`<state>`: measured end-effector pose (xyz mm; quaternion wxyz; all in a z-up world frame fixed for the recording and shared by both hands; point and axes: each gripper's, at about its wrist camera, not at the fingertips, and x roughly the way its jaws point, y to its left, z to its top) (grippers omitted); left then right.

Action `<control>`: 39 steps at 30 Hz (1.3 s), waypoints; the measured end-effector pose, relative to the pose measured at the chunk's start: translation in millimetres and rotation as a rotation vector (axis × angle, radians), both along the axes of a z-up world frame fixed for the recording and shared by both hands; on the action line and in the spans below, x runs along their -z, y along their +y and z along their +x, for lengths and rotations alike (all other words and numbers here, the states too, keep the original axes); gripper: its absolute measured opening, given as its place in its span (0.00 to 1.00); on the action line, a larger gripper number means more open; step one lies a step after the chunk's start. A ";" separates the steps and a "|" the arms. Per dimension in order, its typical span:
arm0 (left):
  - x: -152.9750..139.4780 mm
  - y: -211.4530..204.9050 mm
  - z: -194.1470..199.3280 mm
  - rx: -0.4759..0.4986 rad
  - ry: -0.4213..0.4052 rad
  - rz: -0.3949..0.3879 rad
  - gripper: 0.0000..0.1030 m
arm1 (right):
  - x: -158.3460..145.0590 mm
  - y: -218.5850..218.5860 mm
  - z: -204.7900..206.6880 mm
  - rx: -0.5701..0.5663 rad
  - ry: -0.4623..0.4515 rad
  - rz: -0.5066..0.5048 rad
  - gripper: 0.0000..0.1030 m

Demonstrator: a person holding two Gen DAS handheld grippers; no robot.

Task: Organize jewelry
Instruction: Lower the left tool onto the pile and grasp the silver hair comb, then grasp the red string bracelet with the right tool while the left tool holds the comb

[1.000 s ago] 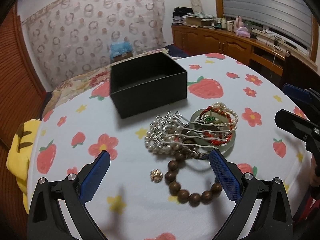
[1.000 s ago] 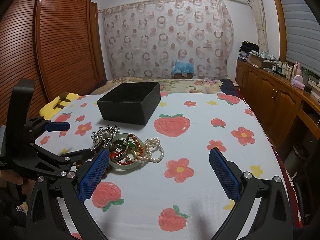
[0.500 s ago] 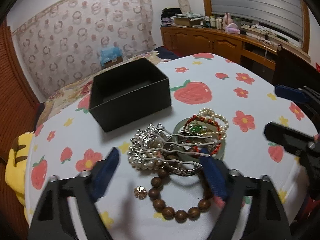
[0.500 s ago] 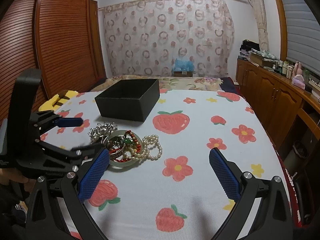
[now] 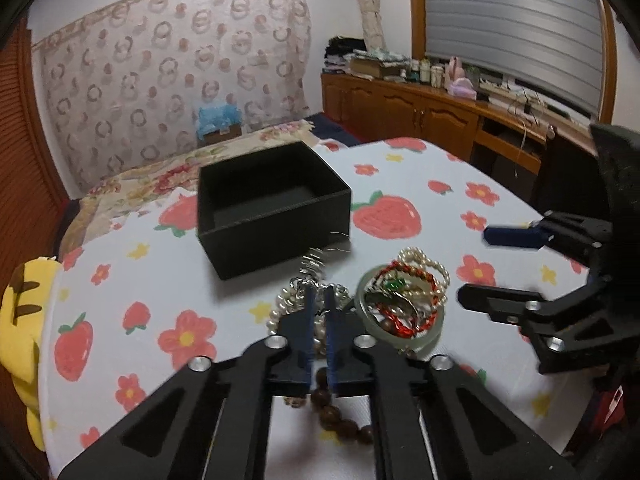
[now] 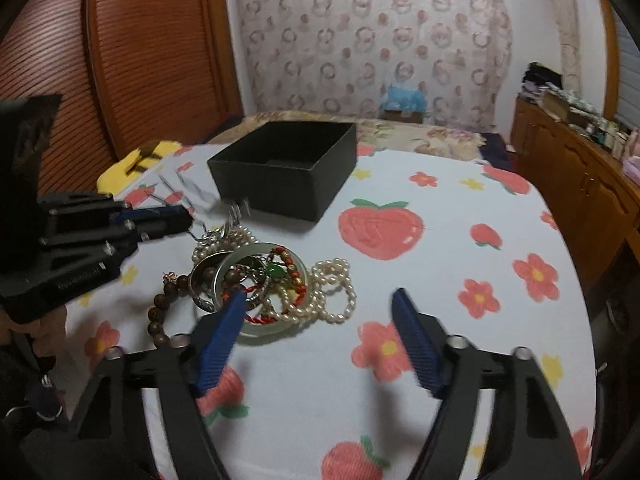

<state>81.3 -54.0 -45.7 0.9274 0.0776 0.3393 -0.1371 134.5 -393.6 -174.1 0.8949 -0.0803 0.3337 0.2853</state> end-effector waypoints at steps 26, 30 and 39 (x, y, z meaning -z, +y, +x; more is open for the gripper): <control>-21.4 31.4 3.3 -0.059 -0.034 -0.084 0.01 | -39.4 24.4 24.5 -0.132 -0.012 -0.006 0.08; -25.7 34.4 2.8 -0.066 -0.043 -0.089 0.01 | -57.6 23.9 20.4 -0.142 -0.051 0.003 0.08; -30.0 39.0 1.9 -0.075 -0.053 -0.096 0.01 | -95.1 16.4 14.5 -0.128 -0.138 0.039 0.08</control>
